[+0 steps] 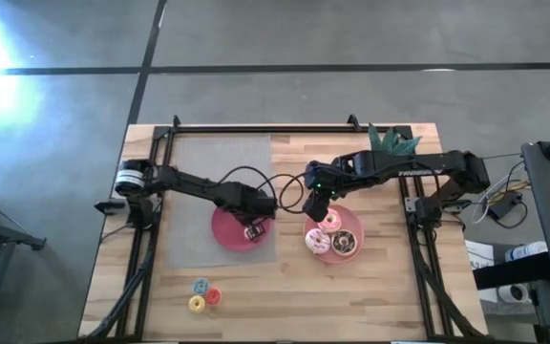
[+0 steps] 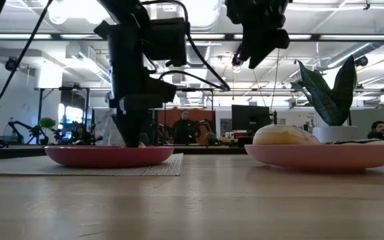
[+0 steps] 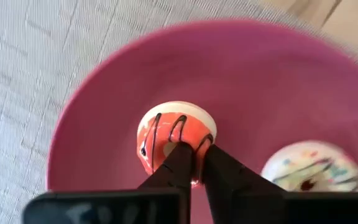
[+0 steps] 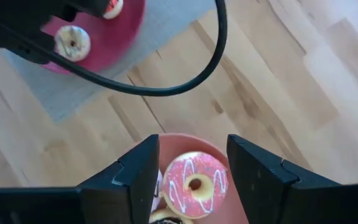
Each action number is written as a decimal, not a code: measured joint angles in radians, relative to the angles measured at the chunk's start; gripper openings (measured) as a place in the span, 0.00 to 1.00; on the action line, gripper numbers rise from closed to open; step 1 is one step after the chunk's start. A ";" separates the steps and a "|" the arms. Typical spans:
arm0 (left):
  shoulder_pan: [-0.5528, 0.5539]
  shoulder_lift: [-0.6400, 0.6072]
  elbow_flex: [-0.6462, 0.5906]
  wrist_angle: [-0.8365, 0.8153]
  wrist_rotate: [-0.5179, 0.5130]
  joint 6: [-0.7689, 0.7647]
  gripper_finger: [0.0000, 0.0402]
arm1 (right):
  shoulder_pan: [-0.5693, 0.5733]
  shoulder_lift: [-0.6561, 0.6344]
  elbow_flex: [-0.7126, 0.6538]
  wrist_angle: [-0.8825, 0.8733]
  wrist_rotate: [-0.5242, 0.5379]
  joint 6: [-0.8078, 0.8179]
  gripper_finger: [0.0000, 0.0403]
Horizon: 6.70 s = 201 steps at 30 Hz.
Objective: Pick & Place donuts
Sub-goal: Put the small orange donut on the dark pink plate, then put the small blue donut on the dark pink plate, then put the small yellow donut on the dark pink plate
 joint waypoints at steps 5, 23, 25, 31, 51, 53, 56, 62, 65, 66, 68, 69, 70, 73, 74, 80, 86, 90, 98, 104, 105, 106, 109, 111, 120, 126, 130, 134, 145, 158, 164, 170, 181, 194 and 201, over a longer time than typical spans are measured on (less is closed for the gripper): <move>-0.013 -0.003 0.045 0.000 0.000 0.000 0.15 | 0.011 0.000 -0.033 0.001 -0.004 0.015 0.44; -0.134 -0.182 0.050 -0.224 0.036 -0.089 0.40 | 0.029 0.000 -0.059 0.101 -0.010 -0.084 0.44; -0.184 -0.229 0.031 -0.240 0.057 -0.126 0.40 | 0.029 0.000 -0.066 0.101 -0.018 -0.090 0.44; -0.335 -0.321 -0.075 -0.156 0.269 -0.327 0.40 | 0.035 0.000 -0.088 0.116 -0.045 -0.125 0.44; -0.637 -0.354 -0.351 0.069 0.359 -0.825 0.40 | 0.035 0.000 -0.113 0.254 -0.081 -0.132 0.44; -0.641 -0.344 -0.353 0.080 0.354 -0.830 0.40 | 0.035 0.000 -0.113 0.254 -0.082 -0.127 0.44; -0.653 -0.323 -0.354 0.079 0.340 -0.830 0.40 | 0.035 0.000 -0.113 0.254 -0.081 -0.117 0.44; -0.667 -0.266 -0.349 0.083 0.336 -0.831 0.37 | 0.035 0.000 -0.113 0.255 -0.081 -0.101 0.44; -0.668 -0.249 -0.349 0.111 0.339 -0.830 0.33 | 0.035 0.000 -0.113 0.256 -0.081 -0.098 0.44; -0.668 -0.248 -0.349 0.125 0.339 -0.831 0.32 | 0.035 0.000 -0.113 0.257 -0.081 -0.098 0.44; -0.668 -0.246 -0.349 0.149 0.340 -0.831 0.28 | 0.035 0.000 -0.113 0.259 -0.080 -0.095 0.44; -0.668 -0.246 -0.349 0.151 0.339 -0.832 0.25 | 0.035 0.000 -0.113 0.259 -0.080 -0.093 0.44; -0.668 -0.246 -0.350 0.152 0.339 -0.832 0.23 | 0.035 0.000 -0.113 0.260 -0.080 -0.091 0.44; -0.668 -0.246 -0.351 0.156 0.330 -0.832 0.15 | 0.035 0.000 -0.113 0.261 -0.079 -0.090 0.44; -0.668 -0.246 -0.351 0.155 0.326 -0.832 0.12 | 0.035 0.000 -0.113 0.262 -0.079 -0.090 0.44; -0.668 -0.246 -0.337 0.155 0.283 -0.834 0.01 | 0.035 0.000 -0.113 0.262 -0.079 -0.090 0.44; -0.661 -0.251 -0.311 0.148 0.191 -0.849 0.01 | 0.035 0.000 -0.114 0.280 -0.079 -0.090 0.44; -0.643 -0.275 -0.302 0.142 0.089 -0.859 0.00 | 0.035 0.000 -0.114 0.289 -0.078 -0.090 0.44; -0.482 -0.360 -0.305 0.128 -0.096 -0.789 0.00 | 0.035 0.000 -0.117 0.339 -0.077 -0.090 0.44; -0.254 -0.374 -0.305 0.130 -0.106 -0.553 0.00 | 0.035 0.000 -0.122 0.367 -0.077 -0.088 0.44; -0.216 -0.372 -0.308 0.130 -0.102 -0.512 0.00 | 0.035 0.000 -0.123 0.367 -0.077 -0.084 0.44; -0.177 -0.366 -0.309 0.129 -0.094 -0.476 0.00 | 0.035 0.000 -0.125 0.365 -0.077 -0.078 0.44; -0.077 -0.352 -0.315 0.134 -0.062 -0.378 0.00 | 0.038 0.000 -0.128 0.363 -0.077 -0.072 0.44; -0.024 -0.350 -0.315 0.169 -0.056 -0.321 0.00 | 0.042 0.000 -0.132 0.363 -0.078 -0.071 0.44; 0.094 -0.323 -0.327 0.232 -0.004 -0.204 0.00 | 0.052 0.000 -0.148 0.362 -0.078 -0.071 0.44; 0.097 -0.304 -0.327 0.283 0.035 -0.202 0.11 | 0.052 0.000 -0.150 0.371 -0.077 -0.072 0.44; 0.097 -0.302 -0.327 0.266 0.045 -0.203 0.24 | 0.052 0.000 -0.155 0.399 -0.076 -0.072 0.44; 0.097 -0.302 -0.320 0.204 0.045 -0.203 0.32 | 0.052 0.001 -0.155 0.404 -0.076 -0.075 0.44; -0.213 -0.421 -0.249 0.115 0.117 -0.126 0.35 | 0.052 0.001 -0.155 0.404 -0.076 -0.086 0.44; -0.707 -0.420 -0.279 0.120 0.272 -0.490 0.35 | 0.050 0.001 -0.157 0.418 -0.077 -0.121 0.44; -0.775 -0.356 -0.279 0.132 0.243 -0.581 0.35 | 0.050 0.001 -0.158 0.449 -0.077 -0.125 0.44; -0.813 -0.293 -0.279 0.182 0.277 -0.597 0.35 | 0.050 0.001 -0.158 0.457 -0.077 -0.119 0.44; -0.837 -0.218 -0.285 0.180 0.241 -0.622 0.35 | 0.050 0.001 -0.158 0.464 -0.077 -0.099 0.44; -0.835 -0.171 -0.288 0.202 0.249 -0.645 0.09 | 0.050 0.001 -0.158 0.463 -0.077 -0.090 0.44; -0.772 -0.292 -0.288 0.166 0.053 -0.646 0.01 | 0.050 0.001 -0.158 0.463 -0.076 -0.099 0.44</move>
